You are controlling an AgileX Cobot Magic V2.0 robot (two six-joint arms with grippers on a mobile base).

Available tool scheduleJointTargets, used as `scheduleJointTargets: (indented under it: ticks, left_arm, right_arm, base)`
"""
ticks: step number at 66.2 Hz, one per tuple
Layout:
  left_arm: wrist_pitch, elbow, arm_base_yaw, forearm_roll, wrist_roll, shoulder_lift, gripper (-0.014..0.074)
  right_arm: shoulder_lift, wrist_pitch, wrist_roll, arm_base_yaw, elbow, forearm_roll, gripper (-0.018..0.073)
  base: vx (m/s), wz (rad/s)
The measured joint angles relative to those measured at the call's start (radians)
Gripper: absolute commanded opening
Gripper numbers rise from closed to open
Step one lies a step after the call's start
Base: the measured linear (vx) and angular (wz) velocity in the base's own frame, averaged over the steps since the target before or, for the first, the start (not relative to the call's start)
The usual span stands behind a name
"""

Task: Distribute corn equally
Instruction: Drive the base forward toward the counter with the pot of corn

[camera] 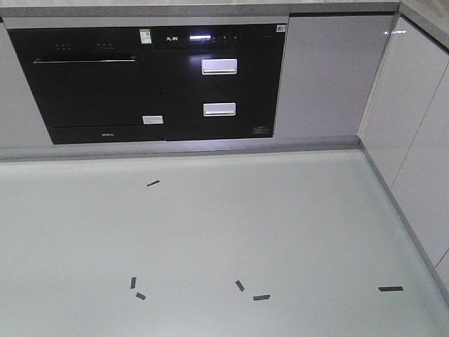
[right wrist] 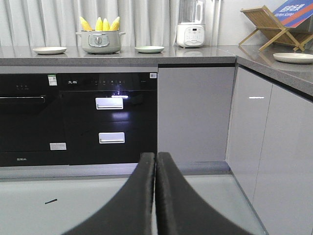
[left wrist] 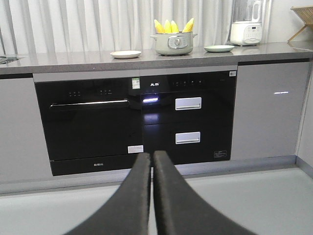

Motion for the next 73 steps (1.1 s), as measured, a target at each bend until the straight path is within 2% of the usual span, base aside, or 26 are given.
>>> scheduleJointTargets:
  ticks: [73]
  left_arm:
    - [0.000,0.000,0.000,0.000,0.000,0.000,-0.0006]
  right_arm:
    - [0.000,0.000,0.000,0.000,0.000,0.000,-0.0011]
  base:
    - [0.00,0.00]
